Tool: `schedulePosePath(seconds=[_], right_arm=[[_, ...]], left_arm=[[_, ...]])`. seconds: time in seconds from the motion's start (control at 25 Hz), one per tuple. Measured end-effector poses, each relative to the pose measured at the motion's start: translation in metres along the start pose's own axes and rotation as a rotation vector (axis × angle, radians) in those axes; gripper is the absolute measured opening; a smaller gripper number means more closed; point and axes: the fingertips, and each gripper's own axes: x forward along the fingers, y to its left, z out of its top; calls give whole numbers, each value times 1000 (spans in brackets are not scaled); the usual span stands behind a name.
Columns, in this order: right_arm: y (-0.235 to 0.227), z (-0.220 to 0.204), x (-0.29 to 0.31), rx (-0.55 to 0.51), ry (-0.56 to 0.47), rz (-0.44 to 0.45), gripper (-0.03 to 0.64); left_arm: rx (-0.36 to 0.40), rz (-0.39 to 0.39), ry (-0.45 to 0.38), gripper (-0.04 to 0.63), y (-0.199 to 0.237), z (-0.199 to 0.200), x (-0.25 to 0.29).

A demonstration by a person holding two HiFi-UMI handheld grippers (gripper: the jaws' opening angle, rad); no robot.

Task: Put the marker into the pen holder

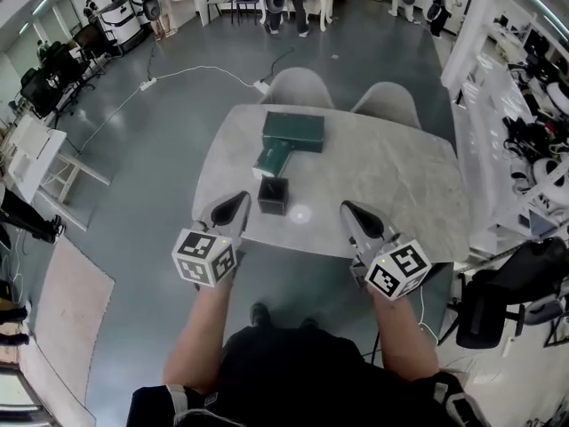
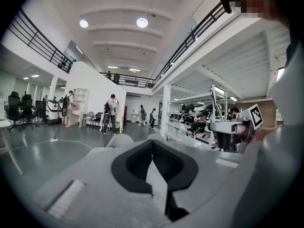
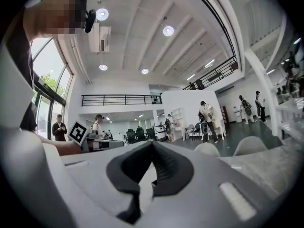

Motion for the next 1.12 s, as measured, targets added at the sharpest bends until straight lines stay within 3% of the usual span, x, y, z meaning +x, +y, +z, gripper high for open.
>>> schedulePosePath(seconds=[0.48,0.76,1.12], right_arm=[[17,13,57,-71,0,-42,2],[36,-11,84,-87,68,-12,2],[31,-23,92,-74,86,-16,2]], left_arm=[[68,-26,-17,11,54,16,-1],[10,-21,-55,11,83,4,-1],[21,-4,-25,11,94,-15,6]])
